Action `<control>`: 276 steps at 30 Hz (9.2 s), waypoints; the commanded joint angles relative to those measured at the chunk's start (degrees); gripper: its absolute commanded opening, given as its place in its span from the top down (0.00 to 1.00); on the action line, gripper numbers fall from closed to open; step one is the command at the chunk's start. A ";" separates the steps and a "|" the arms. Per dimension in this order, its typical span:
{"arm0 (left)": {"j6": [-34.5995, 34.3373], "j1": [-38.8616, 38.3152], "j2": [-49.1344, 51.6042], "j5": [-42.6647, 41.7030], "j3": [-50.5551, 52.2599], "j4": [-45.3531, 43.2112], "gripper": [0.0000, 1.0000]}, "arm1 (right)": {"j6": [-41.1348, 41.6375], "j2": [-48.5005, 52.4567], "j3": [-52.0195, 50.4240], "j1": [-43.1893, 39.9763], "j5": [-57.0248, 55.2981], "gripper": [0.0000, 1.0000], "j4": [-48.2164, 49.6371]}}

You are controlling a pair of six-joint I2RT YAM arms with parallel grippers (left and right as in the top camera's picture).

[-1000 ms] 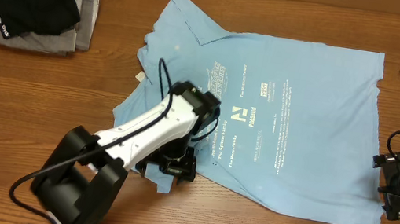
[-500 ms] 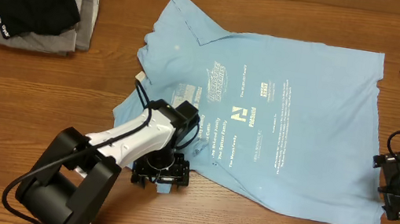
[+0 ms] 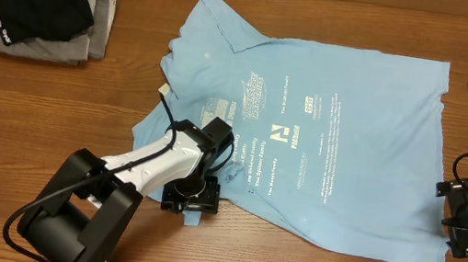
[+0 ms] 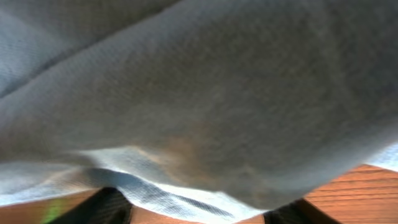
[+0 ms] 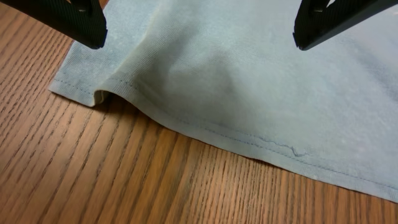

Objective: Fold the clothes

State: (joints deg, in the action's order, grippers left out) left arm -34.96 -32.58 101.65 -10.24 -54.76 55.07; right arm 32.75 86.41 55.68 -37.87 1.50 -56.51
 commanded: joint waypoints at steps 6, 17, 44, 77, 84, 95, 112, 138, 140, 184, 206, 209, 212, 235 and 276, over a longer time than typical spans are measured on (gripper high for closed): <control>0.74 0.39 -1.38 1.90 -0.50 0.96 0.53 | -0.24 -1.44 -0.13 -0.07 0.13 0.00 0.09; 1.81 0.37 -1.40 6.67 -9.92 9.01 0.67 | -0.22 -1.44 -0.13 -0.07 0.13 0.00 0.04; 10.12 -5.97 0.07 -0.68 -6.40 8.26 0.27 | -0.20 -1.44 -0.13 -0.07 0.20 0.00 -0.24; 7.32 -3.80 6.01 13.84 -11.93 12.92 0.96 | -0.22 -1.44 -0.13 -0.07 0.17 0.00 -0.81; 7.30 -3.65 6.01 22.14 -18.99 13.40 0.96 | -0.22 -1.44 -0.13 -0.07 0.15 0.00 -0.79; 7.30 -0.55 6.03 25.94 -19.23 3.72 0.94 | -0.22 -1.44 -0.13 -0.07 0.17 0.00 -1.14; 9.29 8.59 6.01 29.90 -20.26 4.48 0.59 | -0.24 -1.44 -0.13 -0.07 2.54 0.00 -1.25; 20.61 1.42 4.98 -1.66 -21.09 6.73 0.43 | -0.17 -1.44 -0.13 -0.07 2.71 0.00 -0.57; 20.61 1.44 5.88 -1.64 -21.09 6.16 0.43 | -0.17 -1.44 -0.13 -0.07 2.71 0.00 -0.57; 20.90 3.72 15.06 13.84 -23.52 -13.31 0.40 | -0.22 -1.44 -0.13 -0.07 2.69 0.00 -1.86; 17.57 8.72 14.88 10.47 -28.70 12.57 0.24 | -0.24 -1.44 -0.28 -0.07 4.76 0.00 -8.35; 18.47 8.72 14.88 8.70 -24.65 9.07 0.26 | -0.24 -1.44 -0.31 -0.02 5.70 0.00 -8.33; 18.43 8.74 14.88 8.72 -22.51 7.41 0.27 | -0.24 -1.44 -0.31 -0.02 5.75 0.00 -8.39; 13.18 27.47 14.93 12.09 -15.72 7.32 0.29 | -0.24 -1.44 -5.81 0.00 6.36 0.00 -7.54; 13.09 28.04 14.93 10.19 -15.78 7.61 0.06 | 26.23 -13.75 -19.32 -0.04 -7.43 0.00 -7.54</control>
State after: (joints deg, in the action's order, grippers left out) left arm -19.77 -4.38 114.85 -3.62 -72.40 64.29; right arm 57.80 73.34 37.36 -37.85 -6.44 -64.86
